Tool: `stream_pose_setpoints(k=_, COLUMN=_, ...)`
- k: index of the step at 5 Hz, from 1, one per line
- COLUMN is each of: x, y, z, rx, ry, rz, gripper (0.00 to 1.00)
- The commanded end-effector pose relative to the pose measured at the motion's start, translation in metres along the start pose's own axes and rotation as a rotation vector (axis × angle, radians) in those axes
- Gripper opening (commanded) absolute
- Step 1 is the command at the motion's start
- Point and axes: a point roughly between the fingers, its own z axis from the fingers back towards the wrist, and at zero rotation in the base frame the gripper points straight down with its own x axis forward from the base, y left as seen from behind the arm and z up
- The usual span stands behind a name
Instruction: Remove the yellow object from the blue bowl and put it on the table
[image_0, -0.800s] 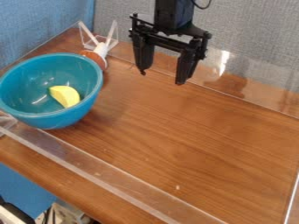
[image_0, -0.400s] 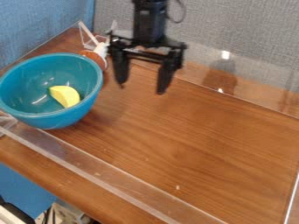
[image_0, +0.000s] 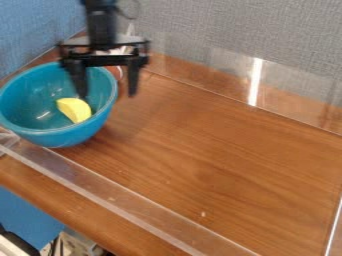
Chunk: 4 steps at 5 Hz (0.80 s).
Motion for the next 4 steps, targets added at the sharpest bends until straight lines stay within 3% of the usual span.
stream_pose_setpoints(k=1, x=0.006, y=0.02, z=0.02, rx=-0.054, ry=-0.073, rz=0.171, gripper=1.0)
stream_pose_setpoints(k=2, x=0.016, y=0.03, z=0.015, rx=-0.073, ry=-0.077, rz=0.32, gripper=1.0)
stream_pose_setpoints(k=3, x=0.022, y=0.035, z=0.006, rx=-0.074, ry=-0.073, rz=0.416, gripper=1.0)
stream_pose_setpoints(k=4, x=0.029, y=0.037, z=-0.004, rx=-0.062, ry=-0.075, rz=0.462, gripper=1.0)
